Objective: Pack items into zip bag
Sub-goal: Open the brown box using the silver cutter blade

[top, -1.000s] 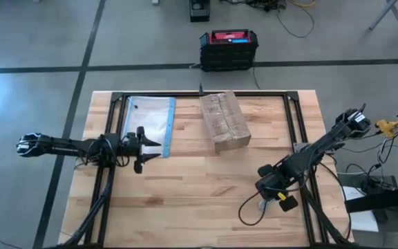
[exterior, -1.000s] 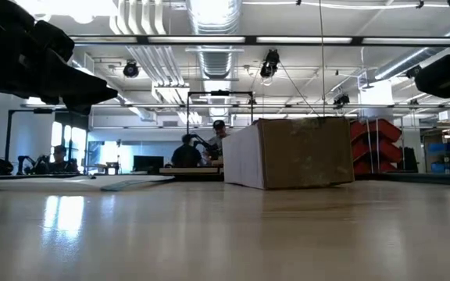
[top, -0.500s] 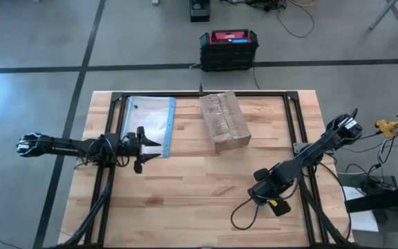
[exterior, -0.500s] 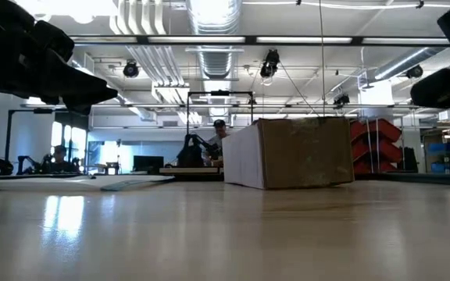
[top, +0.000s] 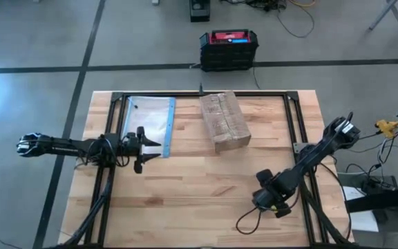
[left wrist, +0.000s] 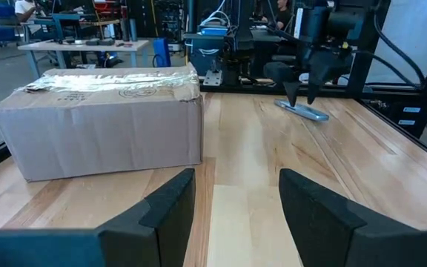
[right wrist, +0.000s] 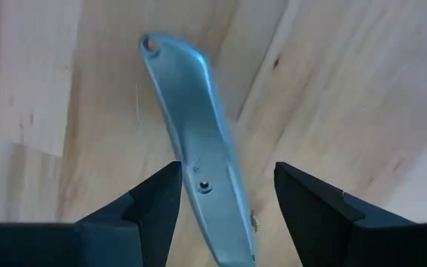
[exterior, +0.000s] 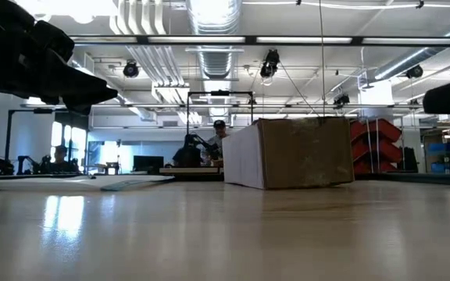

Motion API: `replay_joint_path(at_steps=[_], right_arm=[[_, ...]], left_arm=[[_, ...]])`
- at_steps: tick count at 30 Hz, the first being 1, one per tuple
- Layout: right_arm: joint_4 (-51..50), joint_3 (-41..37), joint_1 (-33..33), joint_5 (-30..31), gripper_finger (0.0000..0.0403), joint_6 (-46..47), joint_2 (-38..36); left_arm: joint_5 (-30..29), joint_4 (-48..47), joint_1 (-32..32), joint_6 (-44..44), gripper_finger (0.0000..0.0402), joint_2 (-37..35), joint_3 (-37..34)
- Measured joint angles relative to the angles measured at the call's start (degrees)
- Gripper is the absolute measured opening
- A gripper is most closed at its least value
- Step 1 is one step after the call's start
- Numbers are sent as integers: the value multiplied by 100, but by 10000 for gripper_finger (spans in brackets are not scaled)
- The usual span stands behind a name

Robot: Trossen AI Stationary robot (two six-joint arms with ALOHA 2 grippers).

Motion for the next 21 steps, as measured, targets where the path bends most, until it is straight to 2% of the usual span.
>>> replay_joint_path(at_steps=[7,12,21], right_arm=[[329,-286,310,-12,210,280,-39],[783,-456,512,321,215,486,178],[959,-459,691,390,177,715,514]], left_arm=[[0,0,-1,0,181,0,-1],[-2,0,-2,0,181,0,-2],[0,4,0,0,181,-1,0]])
